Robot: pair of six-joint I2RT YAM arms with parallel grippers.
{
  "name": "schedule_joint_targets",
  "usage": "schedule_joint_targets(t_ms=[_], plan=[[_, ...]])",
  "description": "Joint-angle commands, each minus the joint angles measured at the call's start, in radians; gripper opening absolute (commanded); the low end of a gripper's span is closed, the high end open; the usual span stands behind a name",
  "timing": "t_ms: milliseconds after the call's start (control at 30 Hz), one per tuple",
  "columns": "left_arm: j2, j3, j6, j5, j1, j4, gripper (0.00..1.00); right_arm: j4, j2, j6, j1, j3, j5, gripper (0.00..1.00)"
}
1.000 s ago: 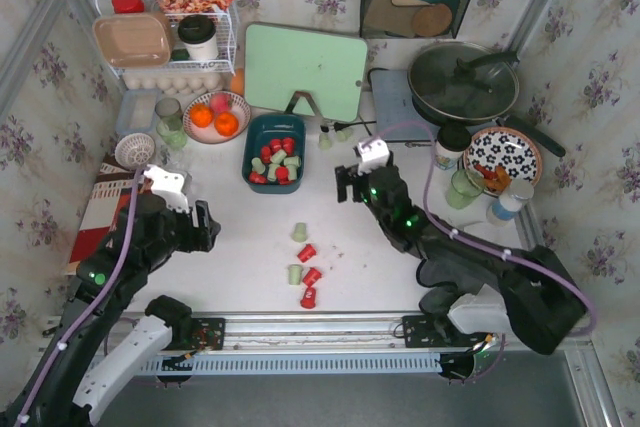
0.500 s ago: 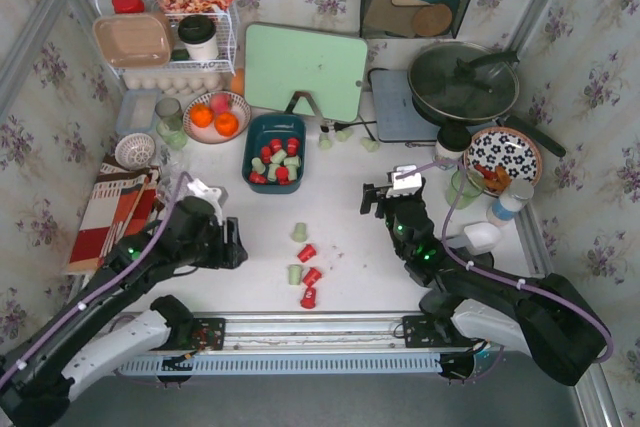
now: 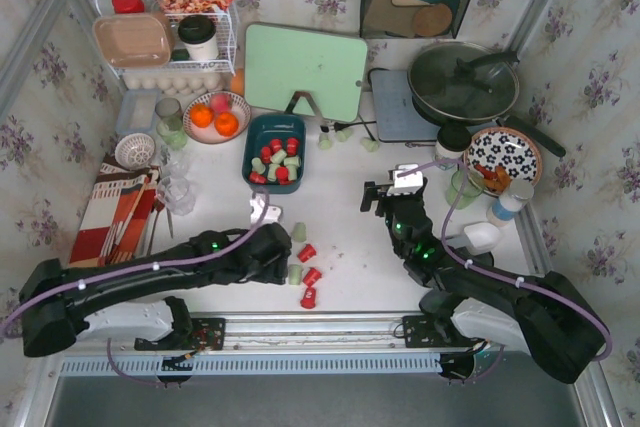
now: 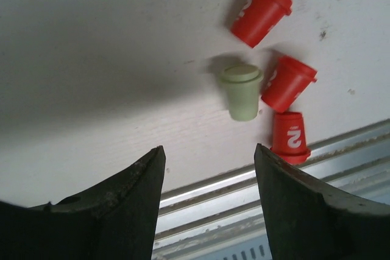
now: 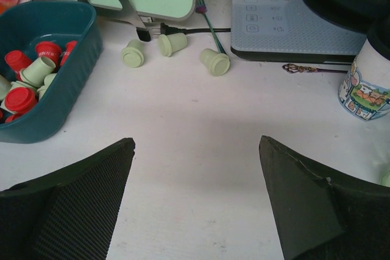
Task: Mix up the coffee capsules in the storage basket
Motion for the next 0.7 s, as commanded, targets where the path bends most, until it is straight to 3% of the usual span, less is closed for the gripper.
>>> schedule_joint_targets(t_ms=[0, 133, 500, 667], plan=[[0.098, 0.053, -0.097, -0.165, -0.063, 0.026, 0.63, 0.016, 0.016, 0.006, 0.001, 0.007, 0.02, 0.91], [0.195, 0.074, -0.11, -0.164, -0.1, 0.082, 0.63, 0.009, 0.028, 0.006, 0.001, 0.014, 0.023, 0.92], [0.438, 0.18, -0.146, -0.162, -0.159, 0.028, 0.61, 0.004, 0.047, 0.009, 0.001, 0.024, 0.019, 0.92], [0.5, 0.197, -0.168, -0.158, -0.162, 0.006, 0.49, -0.004, 0.05, 0.009, 0.001, 0.028, 0.022, 0.93]])
